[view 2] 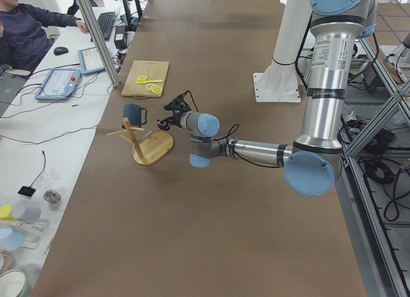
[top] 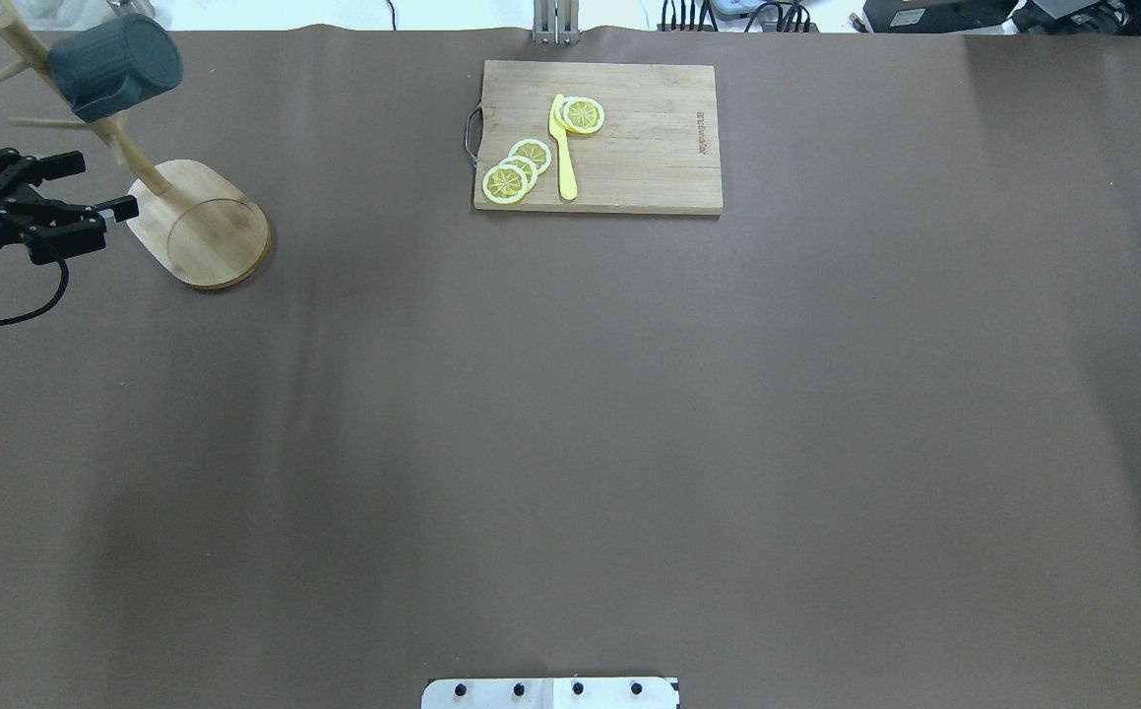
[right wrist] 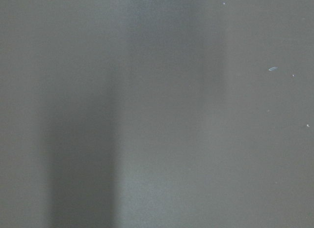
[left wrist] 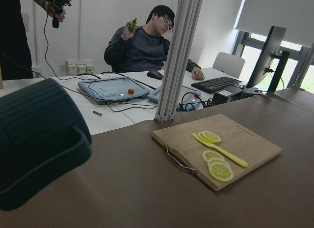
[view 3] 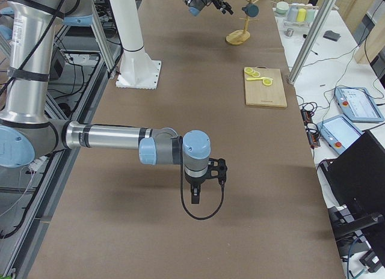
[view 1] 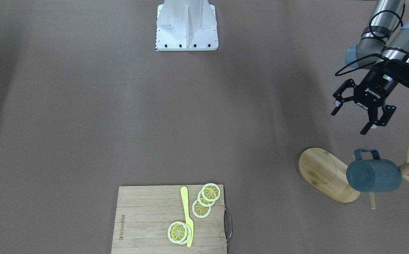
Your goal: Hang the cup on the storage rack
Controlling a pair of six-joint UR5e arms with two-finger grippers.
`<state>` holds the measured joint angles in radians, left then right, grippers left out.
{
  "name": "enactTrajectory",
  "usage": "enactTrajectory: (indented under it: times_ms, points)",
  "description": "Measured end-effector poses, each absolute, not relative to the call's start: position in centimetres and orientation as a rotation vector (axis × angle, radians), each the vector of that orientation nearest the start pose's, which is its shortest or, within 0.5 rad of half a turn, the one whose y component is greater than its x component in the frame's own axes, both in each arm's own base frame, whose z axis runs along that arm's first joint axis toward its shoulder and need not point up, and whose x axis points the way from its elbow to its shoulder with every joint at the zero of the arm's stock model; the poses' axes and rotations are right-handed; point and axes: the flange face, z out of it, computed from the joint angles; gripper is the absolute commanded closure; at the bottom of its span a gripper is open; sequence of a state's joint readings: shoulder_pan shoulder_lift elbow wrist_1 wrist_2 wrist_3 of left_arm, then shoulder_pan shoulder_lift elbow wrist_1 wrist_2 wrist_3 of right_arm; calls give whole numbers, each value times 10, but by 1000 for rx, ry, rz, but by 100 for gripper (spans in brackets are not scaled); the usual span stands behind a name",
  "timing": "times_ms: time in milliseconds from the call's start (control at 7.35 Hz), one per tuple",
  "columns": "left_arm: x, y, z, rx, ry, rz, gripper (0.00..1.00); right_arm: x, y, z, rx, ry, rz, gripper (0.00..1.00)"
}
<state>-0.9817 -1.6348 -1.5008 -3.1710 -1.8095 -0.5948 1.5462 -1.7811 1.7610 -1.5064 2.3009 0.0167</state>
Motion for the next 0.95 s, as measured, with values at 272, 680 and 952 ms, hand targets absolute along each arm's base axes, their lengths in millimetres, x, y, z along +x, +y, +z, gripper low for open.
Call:
enactTrajectory:
  times_ms: [272,680,952]
  points:
    - [155,-504,507,1167,885,273,1,57,-408,657,24,-732,-23,0]
    - [66,-528,534,1056,701,400,1,57,-407,660,19,-733,-21,0]
    - [21,-525,567,953,626,427,1,57,-407,660,19,-733,-22,0]
